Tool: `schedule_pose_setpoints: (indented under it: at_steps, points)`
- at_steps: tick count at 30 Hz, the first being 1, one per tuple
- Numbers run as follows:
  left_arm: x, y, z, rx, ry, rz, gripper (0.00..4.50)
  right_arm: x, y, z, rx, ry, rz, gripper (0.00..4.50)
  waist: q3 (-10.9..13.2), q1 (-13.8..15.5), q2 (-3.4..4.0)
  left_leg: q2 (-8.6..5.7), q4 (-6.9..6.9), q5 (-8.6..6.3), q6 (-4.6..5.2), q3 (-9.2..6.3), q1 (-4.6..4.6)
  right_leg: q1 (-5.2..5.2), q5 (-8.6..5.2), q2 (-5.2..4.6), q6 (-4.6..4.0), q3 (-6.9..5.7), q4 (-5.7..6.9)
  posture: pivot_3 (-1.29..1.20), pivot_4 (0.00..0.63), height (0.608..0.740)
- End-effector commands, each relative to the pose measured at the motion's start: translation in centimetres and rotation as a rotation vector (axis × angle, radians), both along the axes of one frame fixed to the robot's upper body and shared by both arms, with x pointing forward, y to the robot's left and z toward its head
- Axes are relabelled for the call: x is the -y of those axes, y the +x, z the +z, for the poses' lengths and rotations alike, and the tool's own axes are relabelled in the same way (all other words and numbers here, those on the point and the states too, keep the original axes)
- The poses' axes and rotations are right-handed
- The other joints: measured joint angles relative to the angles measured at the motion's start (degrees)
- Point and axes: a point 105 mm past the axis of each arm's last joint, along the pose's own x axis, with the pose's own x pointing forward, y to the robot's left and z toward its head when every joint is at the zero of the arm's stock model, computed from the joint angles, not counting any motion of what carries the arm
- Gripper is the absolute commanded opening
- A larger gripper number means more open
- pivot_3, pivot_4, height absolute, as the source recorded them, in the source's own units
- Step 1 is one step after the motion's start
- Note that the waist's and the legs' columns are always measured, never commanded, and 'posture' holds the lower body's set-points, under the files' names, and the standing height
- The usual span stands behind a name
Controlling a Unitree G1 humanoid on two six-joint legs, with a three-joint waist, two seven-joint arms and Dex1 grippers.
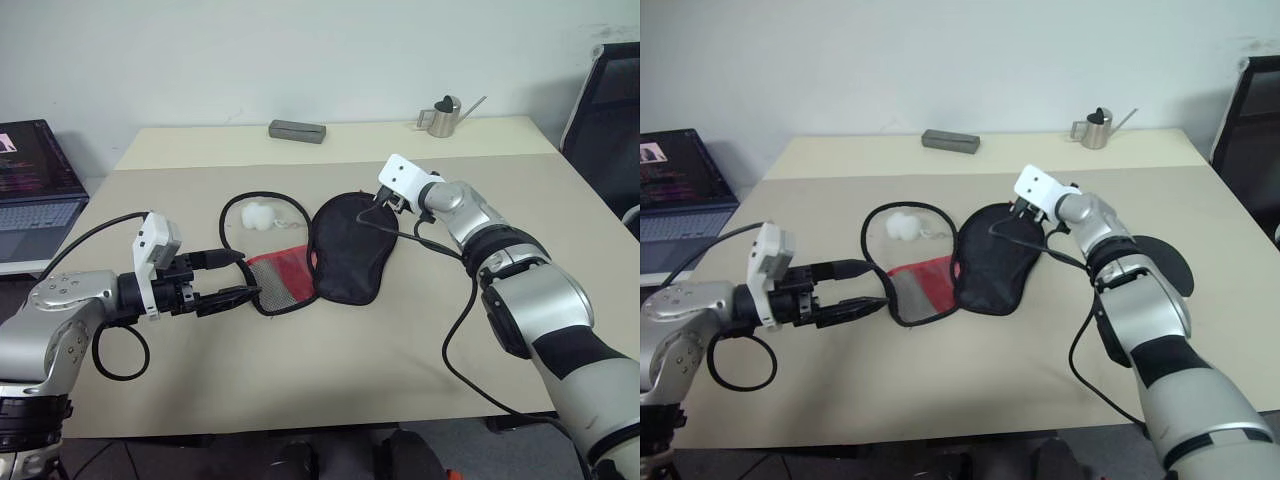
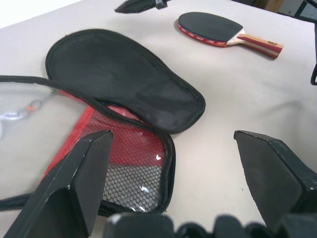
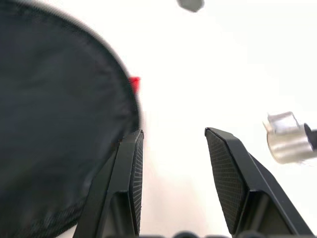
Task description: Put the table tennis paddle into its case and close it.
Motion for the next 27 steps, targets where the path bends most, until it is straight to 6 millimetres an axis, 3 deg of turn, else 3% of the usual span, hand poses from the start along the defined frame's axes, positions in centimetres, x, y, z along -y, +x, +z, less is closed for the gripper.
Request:
schedule_pose_setpoints:
  at_steps: [1, 7, 11, 16, 22, 27]
  points:
    - [0.2, 0.0, 0.6, 0.036, 0.002, -0.008, 4.29, 0.3, 0.0, 2.5, -0.010, 0.182, 0.013, 2.05, 0.00, 0.00, 0.00, 0.00, 0.00, 0.00, 0.00, 0.01, 0.00, 0.00, 0.00, 0.00, 0.00, 0.00, 0.00, 0.00, 0.150, 0.740]
    - [0.3, -0.2, 0.5, 0.030, -0.003, -0.033, 4.29, 1.3, -2.0, -2.7, -0.291, 0.417, 0.048, 2.05, -0.04, -0.04, -0.06, 0.03, 0.02, -0.01, 0.01, -0.03, 0.00, 0.06, 0.00, 0.00, 0.00, -0.05, -0.01, 0.00, 0.150, 0.740]
    - [0.2, 0.1, 0.6, 0.034, 0.001, -0.040, 4.29, 1.7, -4.3, -3.5, -0.326, 0.499, 0.015, 2.05, -0.02, 0.16, -0.03, -0.02, 0.05, -0.01, 0.02, -0.02, -0.06, 0.01, 0.00, -0.04, 0.00, -0.04, 0.02, 0.00, 0.150, 0.740]
    - [0.2, 0.4, 0.7, 0.038, 0.003, -0.042, 4.29, 2.2, -6.5, -4.1, -0.364, 0.588, -0.072, 3.59, -0.02, 0.05, -0.03, 0.00, 0.05, -0.02, 0.04, -0.01, -0.01, -0.02, 0.01, -0.02, 0.00, 0.01, 0.08, 0.00, 0.150, 0.740]
    - [0.2, 0.6, 0.7, 0.038, 0.006, -0.048, 4.29, 0.9, -9.4, -5.3, -0.543, 0.758, -0.105, 3.59, -0.03, 0.25, -0.04, 0.01, 0.05, -0.04, 0.08, -0.06, 0.00, 0.01, 0.02, -0.01, -0.02, -0.03, 0.08, 0.00, 0.150, 0.740]
    - [0.2, 0.6, 0.7, 0.037, 0.009, -0.052, 4.29, 0.1, -10.3, -6.1, -0.590, 0.786, -0.122, 3.59, -0.03, 0.27, -0.04, -0.01, 0.05, -0.05, 0.10, -0.04, 0.00, 0.01, 0.02, -0.02, -0.02, -0.02, 0.08, 0.00, 0.150, 0.740]
